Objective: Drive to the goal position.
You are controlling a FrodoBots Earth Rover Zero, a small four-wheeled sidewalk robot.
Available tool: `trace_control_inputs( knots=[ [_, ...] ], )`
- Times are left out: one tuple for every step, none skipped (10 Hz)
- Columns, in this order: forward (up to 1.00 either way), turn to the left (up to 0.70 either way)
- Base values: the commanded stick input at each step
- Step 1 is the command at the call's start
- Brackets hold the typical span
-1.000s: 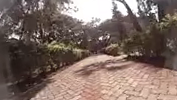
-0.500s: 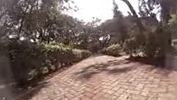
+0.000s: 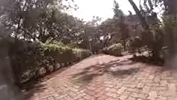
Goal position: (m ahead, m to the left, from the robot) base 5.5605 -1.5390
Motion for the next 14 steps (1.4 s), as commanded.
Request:
trace_control_inputs(
  knots=[
    [0.7,0.0],
    [0.7,0.0],
    [0.7,0.0],
    [0.7,-0.12],
    [0.7,-0.29],
    [0.7,-0.35],
    [0.7,-0.35],
    [0.7,-0.35],
    [0.7,-0.35],
    [0.7,-0.24],
    [0.7,-0.05],
    [0.7,0.0],
    [0.7,0.0],
    [0.7,0.0]
  ],
)
